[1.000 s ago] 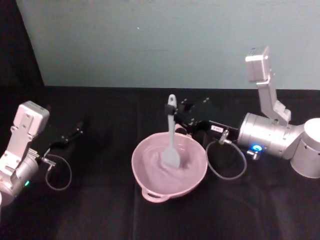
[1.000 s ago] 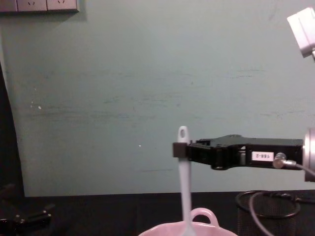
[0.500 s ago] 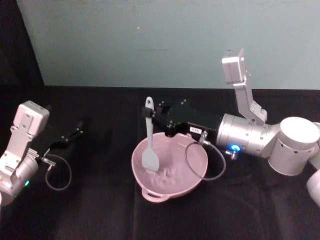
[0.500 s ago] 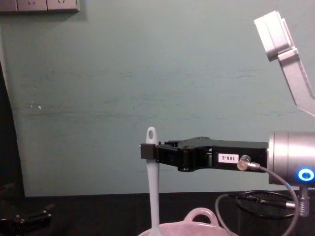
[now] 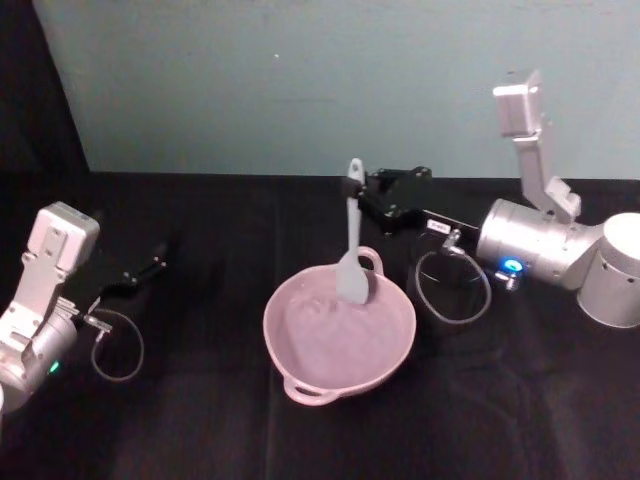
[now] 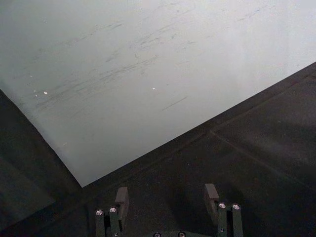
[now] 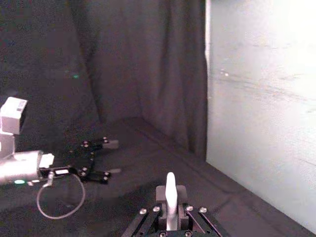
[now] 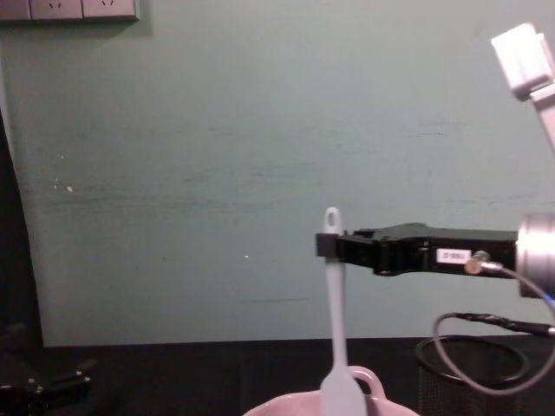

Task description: Use the one hand to pick up the spoon and stir the clear water in the bowl.

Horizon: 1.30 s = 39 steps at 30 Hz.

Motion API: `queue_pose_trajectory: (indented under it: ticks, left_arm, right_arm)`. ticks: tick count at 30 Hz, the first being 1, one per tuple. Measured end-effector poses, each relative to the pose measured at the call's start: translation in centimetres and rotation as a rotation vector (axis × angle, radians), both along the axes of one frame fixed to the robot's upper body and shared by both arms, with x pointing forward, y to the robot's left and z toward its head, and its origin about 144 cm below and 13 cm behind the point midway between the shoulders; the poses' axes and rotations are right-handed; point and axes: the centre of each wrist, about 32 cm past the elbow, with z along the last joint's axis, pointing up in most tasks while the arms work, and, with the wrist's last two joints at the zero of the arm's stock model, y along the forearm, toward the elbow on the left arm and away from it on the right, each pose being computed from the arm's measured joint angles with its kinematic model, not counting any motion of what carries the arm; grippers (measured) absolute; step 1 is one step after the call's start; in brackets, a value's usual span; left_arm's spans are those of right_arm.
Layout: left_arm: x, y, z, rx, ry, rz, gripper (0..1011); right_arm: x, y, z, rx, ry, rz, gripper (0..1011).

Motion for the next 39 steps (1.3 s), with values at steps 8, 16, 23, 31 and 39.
queue_pose_trajectory:
  ticks: [8,16,23,31,39]
  left_arm:
    - [0.0,0.0,0.0,0.0,0.0,0.0,1005]
    - [0.0,0.0,0.0,0.0,0.0,0.0,1005]
    - [0.0,0.0,0.0,0.0,0.0,0.0,1005]
    - [0.0,0.0,0.0,0.0,0.0,0.0,1005]
    - [0.0,0.0,0.0,0.0,0.0,0.0,1005]
  right_arm:
    - [-1.5,-1.4,0.1,-0.021,0.011,-0.017,134]
    - [-3.6,0.0,-0.1,-0.013,0.034,0.043,134]
    - [-4.5,2.2,-0.3,0.004,0.043,0.108,134]
    - [-3.2,3.8,0.0,0.007,0.037,0.139,134]
    - [-0.9,3.1,0.1,-0.003,0.035,0.093,134]
